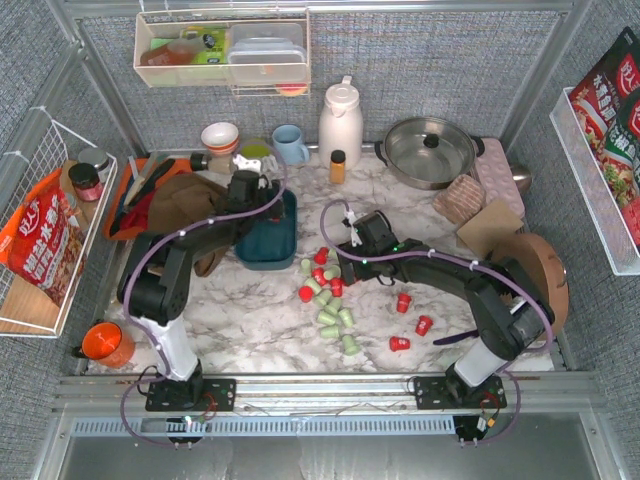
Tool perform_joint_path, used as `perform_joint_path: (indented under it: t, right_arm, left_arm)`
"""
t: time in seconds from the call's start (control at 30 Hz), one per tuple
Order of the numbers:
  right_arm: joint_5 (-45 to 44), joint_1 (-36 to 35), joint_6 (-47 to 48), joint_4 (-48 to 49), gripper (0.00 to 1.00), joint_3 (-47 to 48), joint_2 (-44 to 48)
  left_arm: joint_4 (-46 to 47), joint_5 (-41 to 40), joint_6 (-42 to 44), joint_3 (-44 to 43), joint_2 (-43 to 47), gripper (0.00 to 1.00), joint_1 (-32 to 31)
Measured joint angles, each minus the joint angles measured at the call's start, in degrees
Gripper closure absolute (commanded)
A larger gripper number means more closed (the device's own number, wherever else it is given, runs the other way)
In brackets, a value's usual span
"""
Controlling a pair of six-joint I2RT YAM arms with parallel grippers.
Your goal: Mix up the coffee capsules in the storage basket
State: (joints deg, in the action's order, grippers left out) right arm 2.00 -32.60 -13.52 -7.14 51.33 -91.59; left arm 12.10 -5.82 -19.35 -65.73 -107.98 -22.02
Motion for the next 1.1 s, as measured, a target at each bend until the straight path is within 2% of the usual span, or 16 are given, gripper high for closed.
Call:
perform_joint_path:
  t: [0.3, 0.47, 0.77, 0.87, 1.1]
  right_arm:
    - [0.1, -0.2, 0.5, 0.0, 0.4, 0.2, -1.3]
    - [1.0, -0.4, 0.6, 0.1, 0.43, 0.3, -1.8]
    - [1.4, -0.6, 0.5, 0.1, 0.57, 0.6, -2.0]
    - [1.4, -0.7, 0.3, 0.2, 0.59, 0.4, -1.2]
    - [1.4, -0.7, -0.5, -0.3, 0.6, -0.4, 3.2]
  left_arm:
    - [2.8, 0.0, -0.4, 5.9, 11.1, 0.01, 0.0]
    - [0.3, -0.5, -0.6, 5.2, 12.7, 0.01, 0.0]
    - [-2.4, 4.7, -1.7, 6.2, 13.0, 0.01, 0.1]
    - [-3.2, 6.1, -1.7, 5.7, 13.0, 0.02, 0.1]
    - [2.4, 9.9, 1.5, 13.1, 17.4, 0.06, -1.2]
